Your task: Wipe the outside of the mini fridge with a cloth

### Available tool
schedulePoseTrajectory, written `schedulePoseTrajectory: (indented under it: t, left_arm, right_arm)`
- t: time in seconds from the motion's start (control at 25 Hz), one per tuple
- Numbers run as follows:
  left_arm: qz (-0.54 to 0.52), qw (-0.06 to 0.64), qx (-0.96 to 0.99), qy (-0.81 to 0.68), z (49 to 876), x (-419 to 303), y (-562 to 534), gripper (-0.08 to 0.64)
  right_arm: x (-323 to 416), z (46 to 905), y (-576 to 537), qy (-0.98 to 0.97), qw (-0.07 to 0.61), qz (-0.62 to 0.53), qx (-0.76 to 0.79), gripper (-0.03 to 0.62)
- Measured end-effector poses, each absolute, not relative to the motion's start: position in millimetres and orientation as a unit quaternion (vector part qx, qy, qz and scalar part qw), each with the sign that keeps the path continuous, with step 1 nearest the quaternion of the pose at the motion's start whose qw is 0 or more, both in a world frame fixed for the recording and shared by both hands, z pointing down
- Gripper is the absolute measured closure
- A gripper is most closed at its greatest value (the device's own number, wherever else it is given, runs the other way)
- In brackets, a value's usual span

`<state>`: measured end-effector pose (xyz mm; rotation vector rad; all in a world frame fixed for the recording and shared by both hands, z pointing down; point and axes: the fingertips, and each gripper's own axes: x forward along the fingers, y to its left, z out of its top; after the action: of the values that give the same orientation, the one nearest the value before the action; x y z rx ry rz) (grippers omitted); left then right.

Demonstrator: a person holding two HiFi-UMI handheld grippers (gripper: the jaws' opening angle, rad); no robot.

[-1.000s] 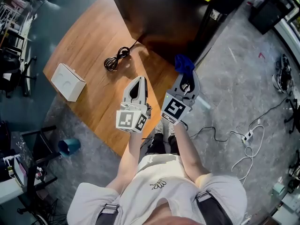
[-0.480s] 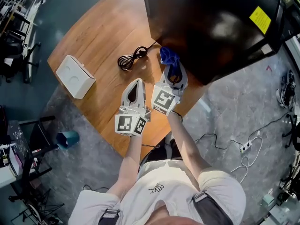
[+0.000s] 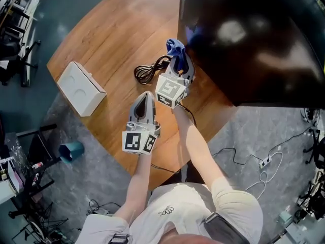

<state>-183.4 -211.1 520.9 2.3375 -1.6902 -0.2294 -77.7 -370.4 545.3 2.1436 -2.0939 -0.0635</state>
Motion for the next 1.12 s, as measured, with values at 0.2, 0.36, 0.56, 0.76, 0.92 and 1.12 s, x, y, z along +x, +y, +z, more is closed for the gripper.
schedulePoseTrajectory:
  t: [0.2, 0.36, 0.56, 0.76, 0.92, 1.12]
  left_arm:
    - [-0.077, 0.136, 0.792, -0.590, 537, -197, -214, 0.555]
    - [-0.072, 0.139, 0.789, -0.594, 544, -209, -218, 0.555]
    - [-0.074, 0.146, 0.779, -0.606, 550, -223, -214, 0.555]
    - [-0.076, 0.142, 0.777, -0.608, 548, -225, -215, 0.555]
    - [-0.075, 0.134, 0.784, -0.601, 542, -219, -210, 0.555]
    - [-0.072, 0.124, 0.780, -0.609, 536, -225, -195, 0.555]
  right_arm:
    - [-85, 567, -403, -0.694, 0.076, -0.005, 0.716, 0.529]
    - [-88, 564, -423, -0.685, 0.060, 0.005, 0.726, 0.529]
    - [-84, 566, -426, -0.678, 0.056, 0.010, 0.733, 0.531]
    - [-84, 568, -424, -0.673, 0.061, 0.012, 0.737, 0.531]
    - [-75, 565, -415, -0.664, 0.064, 0.011, 0.745, 0.531]
    - [-57, 574, -393, -0.643, 0.063, 0.035, 0.763, 0.530]
